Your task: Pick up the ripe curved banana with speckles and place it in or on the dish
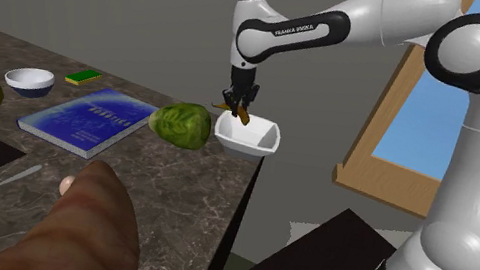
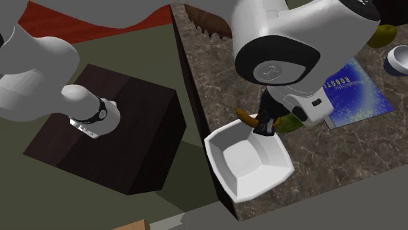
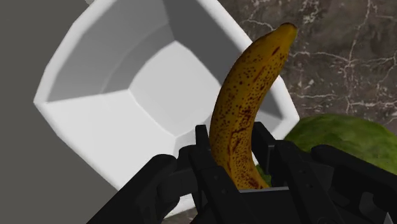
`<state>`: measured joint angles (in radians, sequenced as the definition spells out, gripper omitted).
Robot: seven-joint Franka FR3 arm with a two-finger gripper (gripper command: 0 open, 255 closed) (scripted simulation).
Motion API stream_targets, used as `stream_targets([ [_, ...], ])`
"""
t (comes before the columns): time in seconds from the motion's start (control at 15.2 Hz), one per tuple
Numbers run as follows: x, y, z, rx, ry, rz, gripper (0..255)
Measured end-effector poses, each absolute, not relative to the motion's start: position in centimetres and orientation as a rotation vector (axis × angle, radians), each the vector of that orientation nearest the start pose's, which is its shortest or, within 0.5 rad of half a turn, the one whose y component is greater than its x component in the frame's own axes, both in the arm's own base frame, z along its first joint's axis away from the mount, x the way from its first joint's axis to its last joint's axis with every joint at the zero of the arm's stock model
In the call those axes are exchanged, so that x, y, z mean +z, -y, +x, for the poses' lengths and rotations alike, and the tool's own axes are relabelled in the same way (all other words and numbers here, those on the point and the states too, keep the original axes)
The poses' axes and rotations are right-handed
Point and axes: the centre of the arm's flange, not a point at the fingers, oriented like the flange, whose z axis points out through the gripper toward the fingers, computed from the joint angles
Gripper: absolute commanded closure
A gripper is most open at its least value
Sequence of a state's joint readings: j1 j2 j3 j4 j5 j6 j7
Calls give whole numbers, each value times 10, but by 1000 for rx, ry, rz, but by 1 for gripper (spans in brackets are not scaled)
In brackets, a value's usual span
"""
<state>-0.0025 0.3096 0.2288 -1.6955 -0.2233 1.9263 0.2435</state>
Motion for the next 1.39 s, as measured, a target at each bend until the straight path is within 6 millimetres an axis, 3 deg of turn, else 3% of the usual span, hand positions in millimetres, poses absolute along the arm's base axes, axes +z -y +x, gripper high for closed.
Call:
stream_targets([
  [0.46,413,-25,634,58,98,-3288,255],
  [0.53,411,-19,635,57,98,-3289,255],
  [0.86,388,-10,635,58,100,-3289,255],
  [1.39,347,-11,636,58,100,-3288,255],
])
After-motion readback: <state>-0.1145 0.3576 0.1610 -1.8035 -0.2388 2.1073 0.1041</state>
